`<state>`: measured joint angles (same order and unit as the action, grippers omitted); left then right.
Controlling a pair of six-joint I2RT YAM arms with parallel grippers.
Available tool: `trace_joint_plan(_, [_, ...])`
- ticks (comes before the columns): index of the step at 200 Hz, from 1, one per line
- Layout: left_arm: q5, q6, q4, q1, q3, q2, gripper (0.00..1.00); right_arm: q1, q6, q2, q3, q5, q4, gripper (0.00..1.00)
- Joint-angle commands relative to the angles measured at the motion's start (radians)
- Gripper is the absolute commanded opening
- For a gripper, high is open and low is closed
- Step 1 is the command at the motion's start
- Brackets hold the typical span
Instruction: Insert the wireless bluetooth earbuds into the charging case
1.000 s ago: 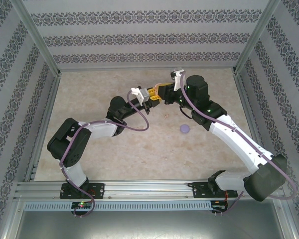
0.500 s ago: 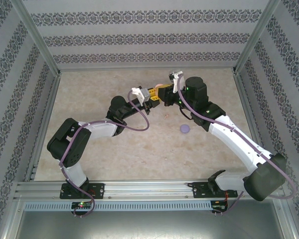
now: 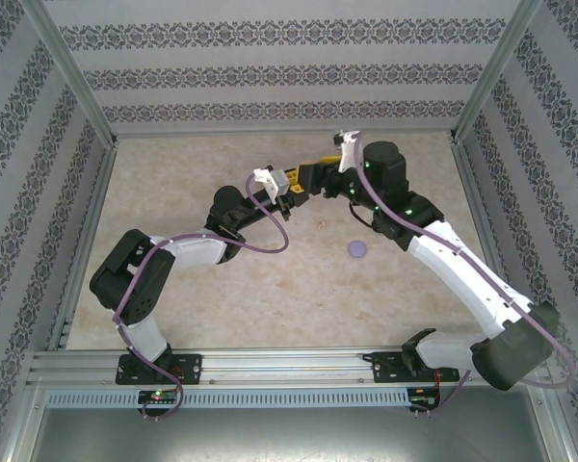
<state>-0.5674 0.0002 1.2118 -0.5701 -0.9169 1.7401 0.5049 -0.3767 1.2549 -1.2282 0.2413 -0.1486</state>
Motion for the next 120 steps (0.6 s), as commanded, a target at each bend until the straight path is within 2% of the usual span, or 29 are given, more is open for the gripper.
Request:
trace_joint_plan(1, [0.012, -0.002, 0.074, -0.019, -0.008, -0.035, 0.0, -0.051, -0.105, -0.075, -0.057, -0.038, -0.002, 0.74])
trace_joint_plan(63, [0.06, 0.016, 0.072, -0.011, 0.034, -0.075, 0.0, -0.16, -0.203, -0.099, -0.049, -0.05, -0.127, 0.77])
trace_joint_plan(120, [0.089, 0.044, 0.028, 0.002, 0.101, -0.168, 0.0, -0.185, -0.259, 0.054, -0.023, -0.042, -0.241, 0.77])
